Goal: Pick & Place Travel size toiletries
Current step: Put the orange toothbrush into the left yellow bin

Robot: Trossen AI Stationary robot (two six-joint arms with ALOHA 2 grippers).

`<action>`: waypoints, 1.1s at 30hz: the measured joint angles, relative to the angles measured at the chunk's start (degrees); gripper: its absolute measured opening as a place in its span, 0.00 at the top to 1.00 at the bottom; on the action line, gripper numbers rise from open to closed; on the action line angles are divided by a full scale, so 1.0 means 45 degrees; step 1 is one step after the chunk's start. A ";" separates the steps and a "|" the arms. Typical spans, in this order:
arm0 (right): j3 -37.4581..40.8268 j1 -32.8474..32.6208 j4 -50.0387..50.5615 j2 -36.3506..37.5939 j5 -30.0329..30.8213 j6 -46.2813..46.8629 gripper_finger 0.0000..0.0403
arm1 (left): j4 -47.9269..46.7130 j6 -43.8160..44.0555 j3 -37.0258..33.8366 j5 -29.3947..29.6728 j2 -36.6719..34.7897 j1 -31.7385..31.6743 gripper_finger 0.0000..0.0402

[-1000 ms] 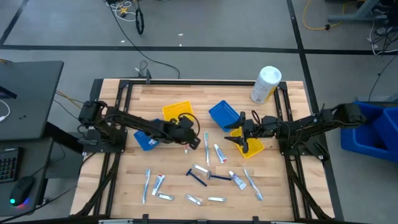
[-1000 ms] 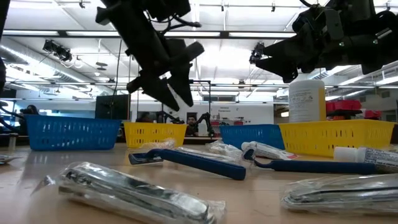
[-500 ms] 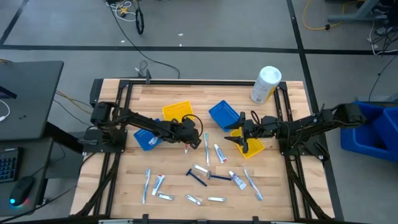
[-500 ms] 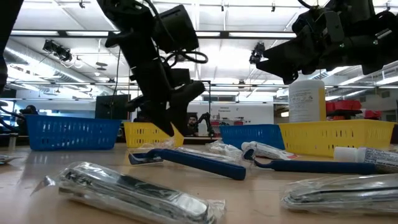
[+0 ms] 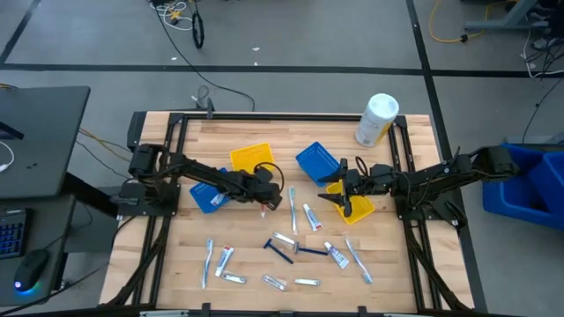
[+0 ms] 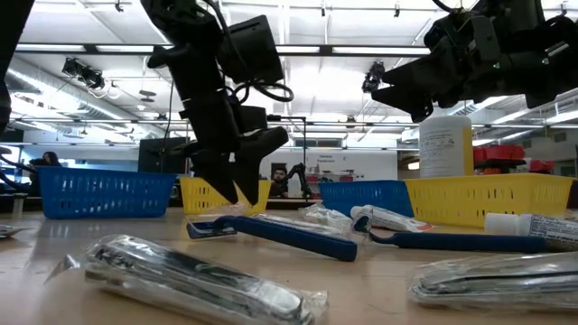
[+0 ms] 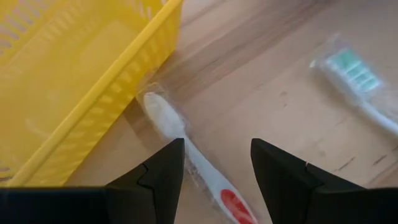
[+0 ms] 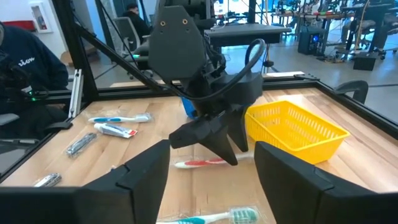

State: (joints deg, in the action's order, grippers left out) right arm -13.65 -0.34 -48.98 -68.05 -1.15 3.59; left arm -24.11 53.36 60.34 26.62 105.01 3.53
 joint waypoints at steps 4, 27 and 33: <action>0.0000 -0.0004 0.0001 0.0000 0.0000 0.0002 0.38 | -0.0203 -0.0004 0.0000 -0.0288 0.0000 -0.0073 0.52; 0.0000 0.0000 0.0000 0.0000 -0.0005 0.0002 0.46 | -0.0340 -0.0652 -0.0204 -0.0872 0.0000 -0.0141 0.87; 0.0000 -0.0002 -0.0003 0.0000 -0.0003 0.0002 0.45 | 0.0712 -0.0514 -0.0209 -0.1317 0.0000 0.0002 0.96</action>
State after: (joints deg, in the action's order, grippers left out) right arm -13.65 -0.35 -48.99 -68.05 -1.16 3.60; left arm -20.91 51.04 59.40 20.70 105.01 3.54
